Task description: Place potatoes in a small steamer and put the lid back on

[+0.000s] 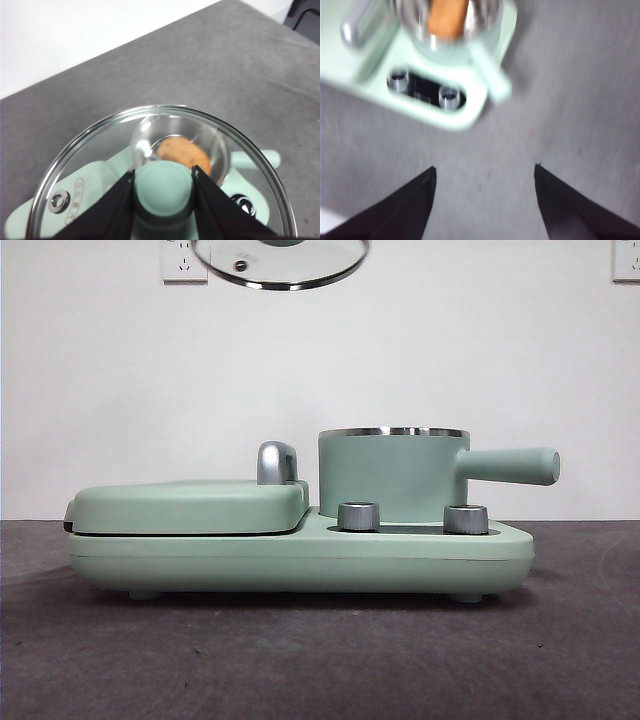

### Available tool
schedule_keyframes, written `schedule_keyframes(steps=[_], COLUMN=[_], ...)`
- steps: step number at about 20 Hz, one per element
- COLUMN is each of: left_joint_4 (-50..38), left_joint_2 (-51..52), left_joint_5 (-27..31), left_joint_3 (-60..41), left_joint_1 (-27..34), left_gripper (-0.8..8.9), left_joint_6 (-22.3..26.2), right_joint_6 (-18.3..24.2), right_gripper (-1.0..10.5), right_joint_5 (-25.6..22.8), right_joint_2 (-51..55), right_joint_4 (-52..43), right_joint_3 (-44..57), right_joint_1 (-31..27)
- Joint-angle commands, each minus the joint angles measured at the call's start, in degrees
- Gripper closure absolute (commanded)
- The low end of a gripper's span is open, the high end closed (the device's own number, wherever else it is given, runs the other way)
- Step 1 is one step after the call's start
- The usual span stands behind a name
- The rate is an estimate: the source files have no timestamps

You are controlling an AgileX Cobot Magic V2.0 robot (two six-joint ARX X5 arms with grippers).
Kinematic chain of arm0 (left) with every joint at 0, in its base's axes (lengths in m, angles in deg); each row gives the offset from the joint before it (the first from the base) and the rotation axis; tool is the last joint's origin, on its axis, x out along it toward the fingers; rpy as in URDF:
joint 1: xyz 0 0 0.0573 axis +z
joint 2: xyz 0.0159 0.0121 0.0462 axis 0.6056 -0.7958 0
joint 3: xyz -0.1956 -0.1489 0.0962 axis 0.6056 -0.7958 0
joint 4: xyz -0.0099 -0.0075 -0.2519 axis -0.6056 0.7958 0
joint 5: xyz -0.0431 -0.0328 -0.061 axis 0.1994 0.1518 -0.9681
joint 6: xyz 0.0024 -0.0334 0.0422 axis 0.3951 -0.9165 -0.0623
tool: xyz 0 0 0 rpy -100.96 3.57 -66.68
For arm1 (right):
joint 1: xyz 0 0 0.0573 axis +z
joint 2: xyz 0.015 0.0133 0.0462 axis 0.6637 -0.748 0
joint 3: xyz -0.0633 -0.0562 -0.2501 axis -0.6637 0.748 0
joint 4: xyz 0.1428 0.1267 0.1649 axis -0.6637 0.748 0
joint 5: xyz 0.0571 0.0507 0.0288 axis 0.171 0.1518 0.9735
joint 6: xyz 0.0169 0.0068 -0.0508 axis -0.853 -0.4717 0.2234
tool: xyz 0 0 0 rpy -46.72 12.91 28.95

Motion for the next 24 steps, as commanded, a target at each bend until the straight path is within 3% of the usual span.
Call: schedule_keyframes(steps=[1, 6, 10, 18, 21, 24], left_joint_4=[-3.39, -7.56, -11.43, -17.35, -19.43, -20.96], left_joint_2=[-1.99, -6.27, -10.62, -19.10, -21.44, -22.36], left_joint_5=[0.09, 0.07, 0.07, 0.07, 0.09, 0.09], left_joint_3=[1.31, 1.31, 1.31, 1.31, 1.31, 1.31], left_joint_1=[-1.97, -5.11, -6.25, -6.19, -6.19, -5.86], left_gripper=[7.91, 7.91, 7.91, 7.91, 7.91, 7.91], left_joint_6=[0.04, 0.26, 0.44, 0.61, 4.28, 4.74], right_joint_6=[0.52, 0.35, -2.93, -4.07, -4.83, -5.35], right_gripper=[6.4, 6.4, 6.4, 6.4, 6.4, 6.4], right_joint_5=[-0.17, -0.22, -0.11, 0.20, 0.24, 0.26], right_joint_2=[8.02, 25.57, 34.60, 37.11, 37.13, 37.13], right_joint_4=[4.66, 4.66, 4.66, 4.66, 4.66, 4.66], right_joint_3=[5.68, 13.86, 14.58, 14.58, 14.58, 14.58], right_joint_1=[0.31, 0.31, 0.31, 0.31, 0.31, 0.31])
